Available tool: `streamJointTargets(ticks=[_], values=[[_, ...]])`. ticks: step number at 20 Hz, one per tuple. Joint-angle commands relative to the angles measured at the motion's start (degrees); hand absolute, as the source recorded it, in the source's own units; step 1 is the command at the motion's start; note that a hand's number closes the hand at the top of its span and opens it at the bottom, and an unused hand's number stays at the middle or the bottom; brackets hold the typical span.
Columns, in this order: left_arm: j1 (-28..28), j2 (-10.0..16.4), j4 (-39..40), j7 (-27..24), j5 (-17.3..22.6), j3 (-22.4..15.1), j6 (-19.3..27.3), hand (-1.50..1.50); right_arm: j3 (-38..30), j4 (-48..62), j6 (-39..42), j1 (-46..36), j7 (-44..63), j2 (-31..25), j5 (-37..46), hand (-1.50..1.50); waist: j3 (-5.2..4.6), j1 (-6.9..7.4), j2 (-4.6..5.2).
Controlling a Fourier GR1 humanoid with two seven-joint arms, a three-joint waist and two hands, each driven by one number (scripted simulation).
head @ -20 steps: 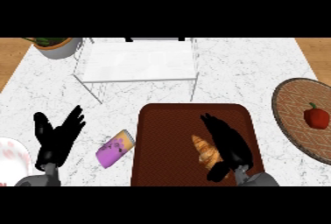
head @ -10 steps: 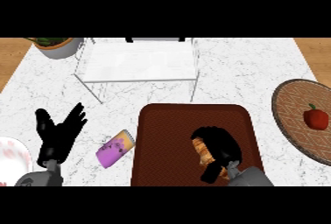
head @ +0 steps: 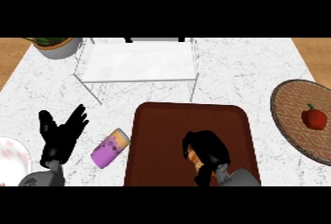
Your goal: Pick the croissant from the tray and place it in the tiered shelf
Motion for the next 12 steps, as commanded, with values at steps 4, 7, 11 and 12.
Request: streamJointTargets(ticks=[4,7,11,12], values=[[-2.13,-1.26,-0.6,1.7,-0.99,-3.03,-0.97,0.0,12.1,0.92,-10.44,-8.71,23.86,5.03,-11.74,1.5,0.76,4.89,1.11],[-2.17,-0.96,0.89,-0.31,-1.54,-2.75,-1.19,0.0,17.3,0.85,-17.36,-15.92,30.98,5.1,-14.06,1.5,0.66,5.55,1.14],[-1.95,-1.33,1.26,0.21,-1.29,-2.63,-1.01,0.0,20.94,-3.84,-26.75,-25.06,38.71,5.14,-13.63,1.5,0.58,4.93,0.58],[-3.23,-0.7,1.02,1.06,-1.53,-2.33,-0.7,0.0,21.22,-4.11,-27.66,-28.34,41.27,5.14,-14.57,1.5,0.58,4.87,0.6]])
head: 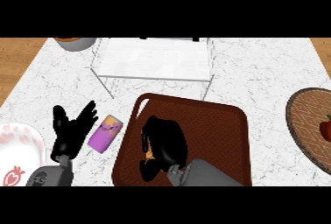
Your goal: Pick the croissant from the tray and place it in the tiered shelf
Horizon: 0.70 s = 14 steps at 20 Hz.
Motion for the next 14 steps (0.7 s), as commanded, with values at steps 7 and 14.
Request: streamJointTargets(ticks=[7,14], values=[[-1.37,0.64,1.52,1.39,0.73,1.69,0.42,0.0,1.97,-8.21,-9.02,-26.56,28.02,0.26,4.31,1.5,-0.17,-1.82,-0.95],[-0.55,-0.75,1.3,-0.04,-0.51,0.7,1.53,0.0,-6.78,-4.9,-3.27,-42.75,34.89,0.24,1.83,1.5,-0.18,-2.82,-0.8]])
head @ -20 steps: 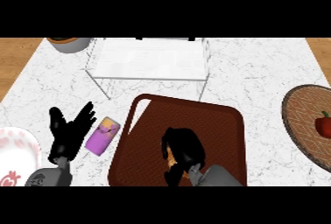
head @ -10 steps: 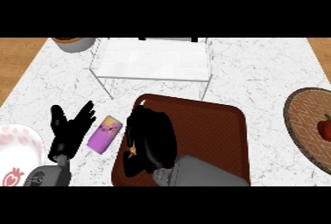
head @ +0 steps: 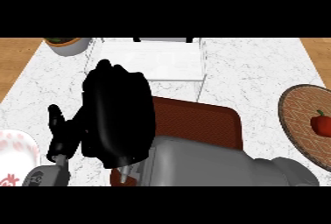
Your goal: Pick the croissant from the tray and place it in the tiered shelf
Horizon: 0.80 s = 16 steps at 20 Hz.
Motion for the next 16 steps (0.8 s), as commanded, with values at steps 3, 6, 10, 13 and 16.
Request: streamJointTargets(ticks=[3,6,10,13,16], values=[[1.77,0.33,0.96,-2.73,0.25,0.94,-0.67,0.0,-6.56,4.32,2.04,-13.17,15.57,0.75,-2.09,1.5,-0.03,-0.74,0.22],[1.02,-0.22,1.09,-2.02,-0.4,0.49,0.24,0.0,-12.77,9.51,1.52,-17.89,13.34,0.75,-2.96,1.5,0.01,-1.0,0.42],[1.45,0.8,-1.48,-0.17,0.72,0.9,-0.86,0.0,-17.66,16.9,2.09,-24.13,10.43,0.75,-3.09,1.5,0.06,-0.92,0.52],[1.95,-1.25,-1.3,-1.01,-0.79,0.23,1.87,0.0,-22.64,21.35,3.49,-26.01,6.12,0.76,-3.62,1.5,0.1,-1.58,0.66],[3.05,1.21,-3.76,0.49,0.12,0.63,-0.64,0.0,-25.88,28.22,4.97,-29.21,1.8,0.37,-3.92,1.5,0.11,-1.29,0.75]])
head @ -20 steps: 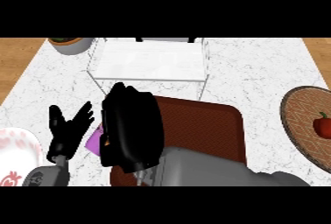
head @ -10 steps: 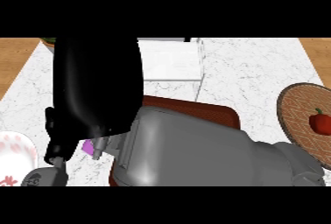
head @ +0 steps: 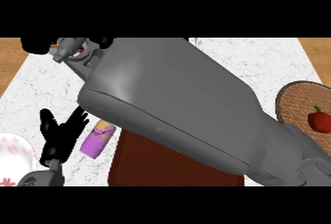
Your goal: Pick the croissant from the tray and place it in the tiered shelf
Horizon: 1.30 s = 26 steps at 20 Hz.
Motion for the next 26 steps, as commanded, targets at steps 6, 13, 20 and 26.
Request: streamJointTargets(ticks=[6,13,20,26], values=[[-1.1,1.33,-1.58,1.98,0.82,1.31,-0.59,0.0,-8.39,16.86,4.0,-5.93,-6.7,-0.14,-2.58,1.5,0.01,-0.16,0.42],[0.03,-2.1,0.34,-1.02,-1.61,-0.97,1.09,0.0,-9.16,25.7,0.87,-4.97,-16.08,0.66,-1.21,1.5,-0.01,-0.11,0.6],[-0.05,-1.6,-0.28,0.24,-0.48,0.21,0.5,0.0,-10.03,31.95,-3.98,-3.06,-21.73,0.65,-0.5,1.5,0.01,0.16,0.56],[0.7,-0.24,-2.94,1.21,-0.21,0.1,-1.09,0.0,-13.62,40.78,-5.84,-9.28,-25.35,0.65,1.47,1.5,0.0,0.84,0.74]])
